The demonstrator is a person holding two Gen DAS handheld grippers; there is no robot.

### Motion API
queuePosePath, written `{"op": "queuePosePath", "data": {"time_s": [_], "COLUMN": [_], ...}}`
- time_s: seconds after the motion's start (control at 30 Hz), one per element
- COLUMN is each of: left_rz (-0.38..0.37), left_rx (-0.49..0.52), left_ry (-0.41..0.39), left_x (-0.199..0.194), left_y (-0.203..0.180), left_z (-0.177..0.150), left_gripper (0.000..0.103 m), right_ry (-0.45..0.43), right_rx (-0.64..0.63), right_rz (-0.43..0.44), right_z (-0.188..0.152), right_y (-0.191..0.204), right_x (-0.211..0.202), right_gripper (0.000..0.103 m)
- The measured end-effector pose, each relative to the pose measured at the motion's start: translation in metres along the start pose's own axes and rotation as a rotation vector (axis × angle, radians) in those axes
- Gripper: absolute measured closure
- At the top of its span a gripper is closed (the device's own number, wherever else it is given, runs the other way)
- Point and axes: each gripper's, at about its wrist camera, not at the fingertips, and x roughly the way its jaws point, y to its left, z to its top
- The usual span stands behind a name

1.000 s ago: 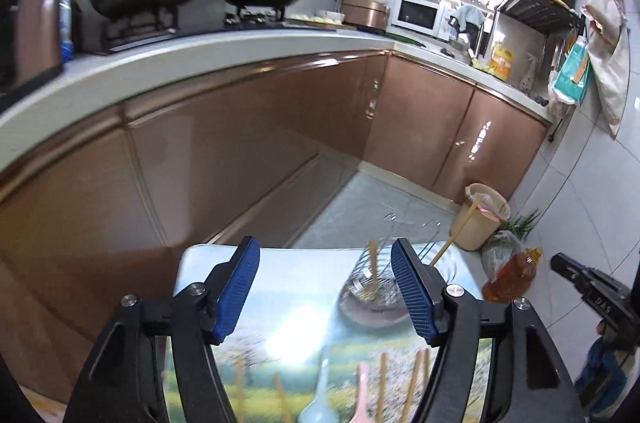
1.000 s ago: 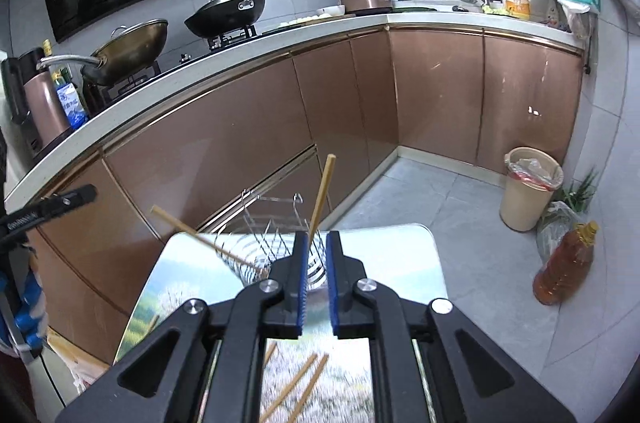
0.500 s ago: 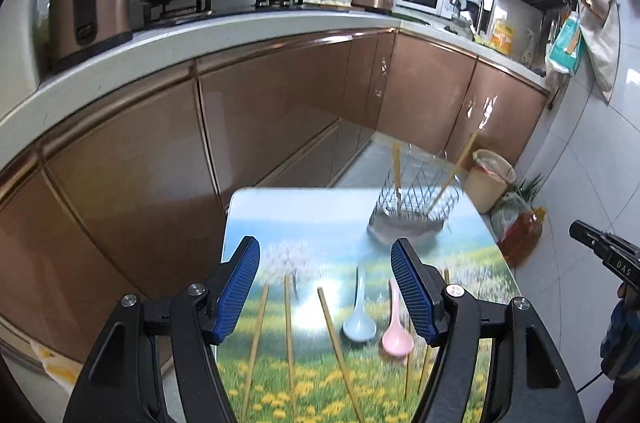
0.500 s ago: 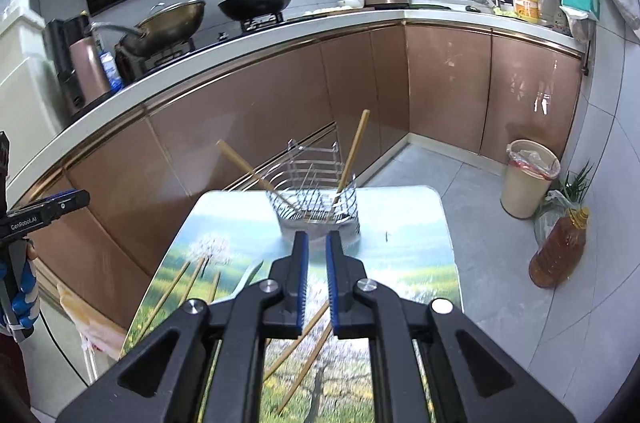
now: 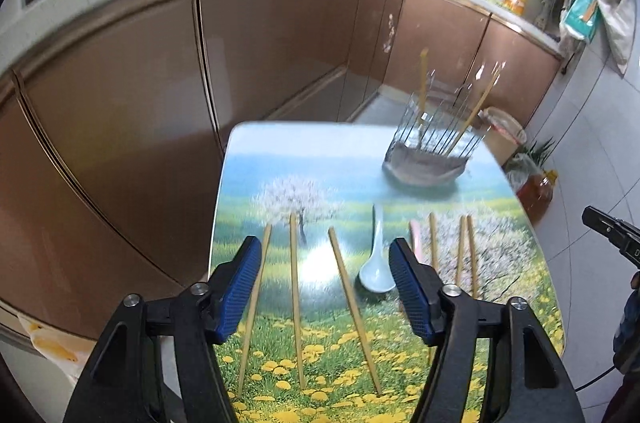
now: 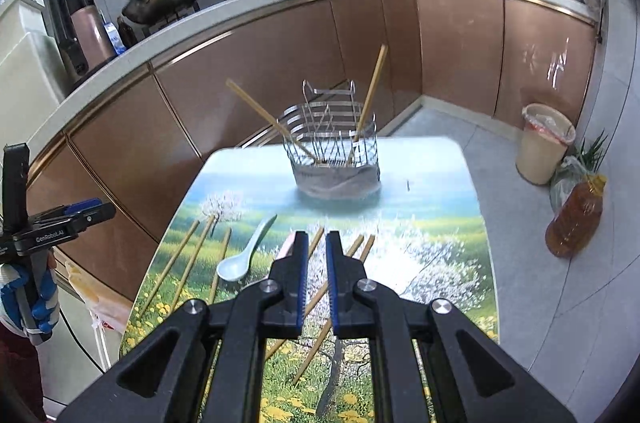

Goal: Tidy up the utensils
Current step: 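Move both tools back down toward the remaining chopsticks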

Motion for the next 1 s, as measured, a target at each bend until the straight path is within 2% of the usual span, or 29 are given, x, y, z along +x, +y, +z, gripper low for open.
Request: {"op": "queuePosePath", "data": {"time_s": [0.23,0.5,0.77,1.0], "left_rz": [0.011,0.025,0.048,0.044], "left_rx": [-0.038,-0.082,-0.084,-0.079], "left_ry": [0.138,0.291,0.364,0.392], "left_x": [0.055,0.122,0.167,0.188], "left_y": [0.018,0.033,0.037,0.038], "left_z": [-0.011,-0.01,-0.001,0.006], "left_gripper": [0.044,0.054,0.061,0.073], "right_ry": [0.098,0.21,0.281,0.312], "right_rx": [0.027,0.07,0.104,0.111], "right_rz": [0.015,0.046,0.066,0.067], "right_z": [-0.008,-0.017,-0.02,-0.019], "right_y": [-0.009,-0.021,-0.034,-0.042], "right_x": [0.048,0.1,0.134,0.151], "right_gripper": [0.094,0.094,0.094,0.094]}}
